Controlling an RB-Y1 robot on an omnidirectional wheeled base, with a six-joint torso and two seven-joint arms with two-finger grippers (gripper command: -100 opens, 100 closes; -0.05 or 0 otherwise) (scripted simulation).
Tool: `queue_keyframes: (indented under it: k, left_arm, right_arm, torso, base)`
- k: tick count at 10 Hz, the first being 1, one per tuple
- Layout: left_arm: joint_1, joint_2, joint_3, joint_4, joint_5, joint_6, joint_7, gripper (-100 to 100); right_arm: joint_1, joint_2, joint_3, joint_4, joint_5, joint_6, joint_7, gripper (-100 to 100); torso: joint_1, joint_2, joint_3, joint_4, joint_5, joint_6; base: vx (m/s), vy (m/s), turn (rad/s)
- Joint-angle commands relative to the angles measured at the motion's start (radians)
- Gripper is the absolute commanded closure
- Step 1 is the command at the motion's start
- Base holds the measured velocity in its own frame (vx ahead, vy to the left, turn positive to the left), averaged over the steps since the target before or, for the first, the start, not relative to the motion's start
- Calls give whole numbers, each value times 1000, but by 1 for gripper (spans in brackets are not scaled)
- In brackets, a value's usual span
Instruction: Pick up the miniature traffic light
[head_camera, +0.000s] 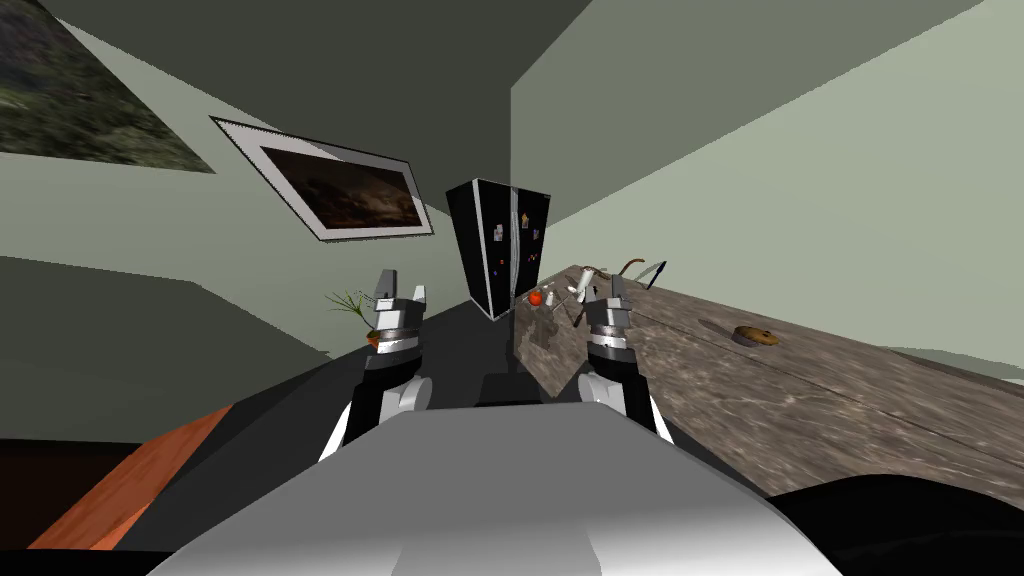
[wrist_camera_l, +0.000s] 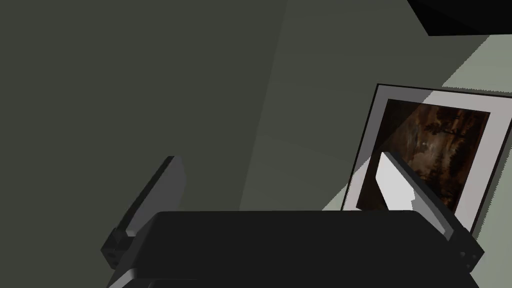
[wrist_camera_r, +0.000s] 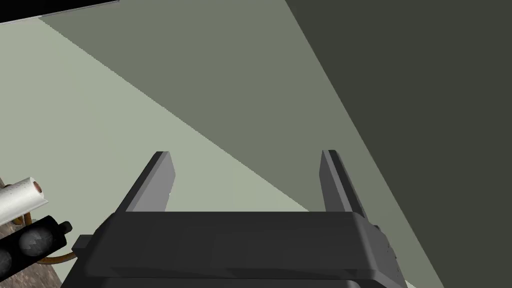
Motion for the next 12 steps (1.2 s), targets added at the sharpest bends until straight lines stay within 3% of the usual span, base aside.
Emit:
queue_keyframes:
  k: [1, 6, 12]
  left_arm:
    - [0, 0, 0, 0, 0, 0, 0, 0]
    - [0, 0, 0, 0, 0, 0, 0, 0]
    - [0, 0, 0, 0, 0, 0, 0, 0]
  right_arm:
    - [2, -45, -6, 7, 9, 4, 4, -100]
    - [19, -172, -49, 65, 79, 34, 28, -100]
    - [57, -223, -135, 181, 223, 90, 73, -100]
  torso:
    - [0, 0, 0, 0, 0, 0]
    - [6, -1, 0, 0, 1, 0]
    - [10, 0, 0, 0, 2, 0]
  base:
    - [6, 15, -25]
    - [13, 82, -50]
    - [10, 138, -91]
